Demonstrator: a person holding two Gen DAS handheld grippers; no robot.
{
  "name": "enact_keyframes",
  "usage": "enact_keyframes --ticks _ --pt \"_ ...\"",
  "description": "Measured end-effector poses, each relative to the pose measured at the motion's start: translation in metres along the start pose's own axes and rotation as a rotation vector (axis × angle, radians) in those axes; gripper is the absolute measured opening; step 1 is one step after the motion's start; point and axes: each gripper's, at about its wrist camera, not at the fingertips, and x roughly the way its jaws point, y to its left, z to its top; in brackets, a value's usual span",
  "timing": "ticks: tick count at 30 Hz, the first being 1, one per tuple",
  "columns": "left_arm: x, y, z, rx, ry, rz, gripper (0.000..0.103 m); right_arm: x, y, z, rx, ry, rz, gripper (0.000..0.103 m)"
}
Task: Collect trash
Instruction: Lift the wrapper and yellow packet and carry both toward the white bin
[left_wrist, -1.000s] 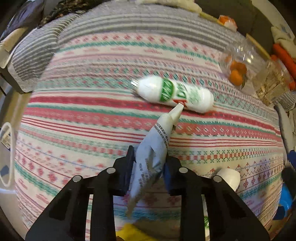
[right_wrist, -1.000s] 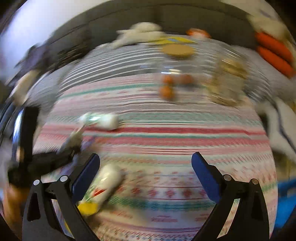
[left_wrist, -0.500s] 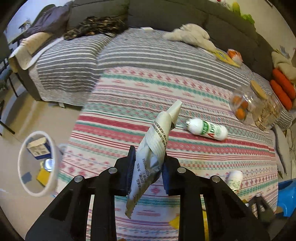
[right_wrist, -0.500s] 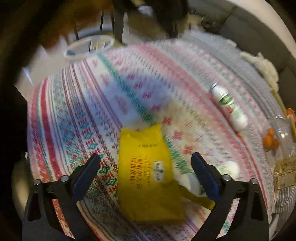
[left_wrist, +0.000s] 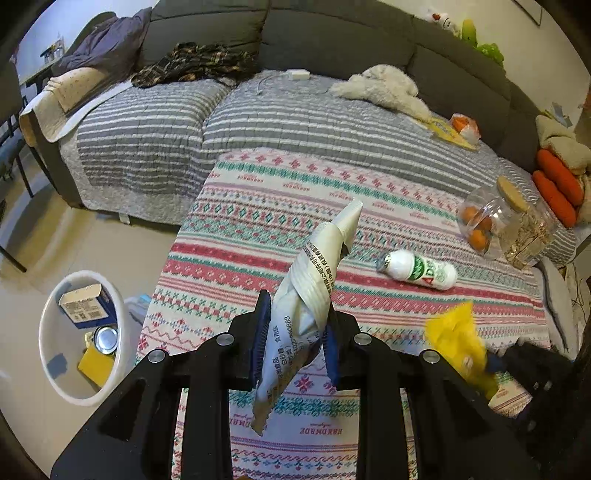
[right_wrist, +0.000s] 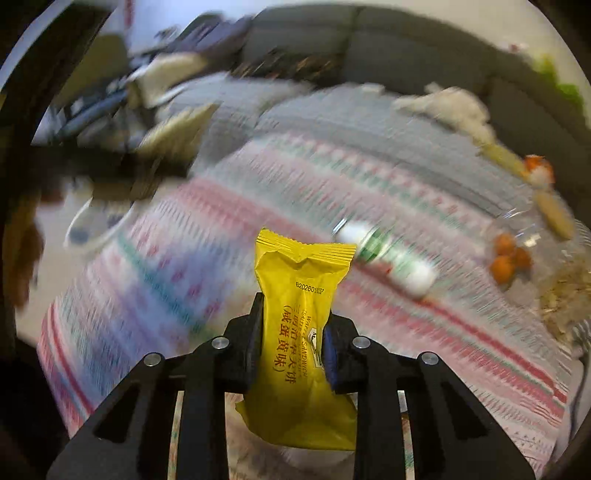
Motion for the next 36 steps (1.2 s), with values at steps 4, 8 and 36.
enact_keyframes --ticks 4,8,36 --pt "-0.007 -0.004 0.001 0.01 -0.056 -0.007 0.025 -0.004 -0.01 0.019 0.082 -0.083 -0.081 0.027" --pt "-0.013 -0.006 0.001 0.019 -0.095 -0.018 0.025 -0.006 -0.016 0.031 0.161 -0.132 -0.147 0.027" --pt "-0.038 0.09 -0.009 -0.064 -0.133 0.18 0.028 0.003 0.051 0.051 0.208 -0.19 -0.112 0.028"
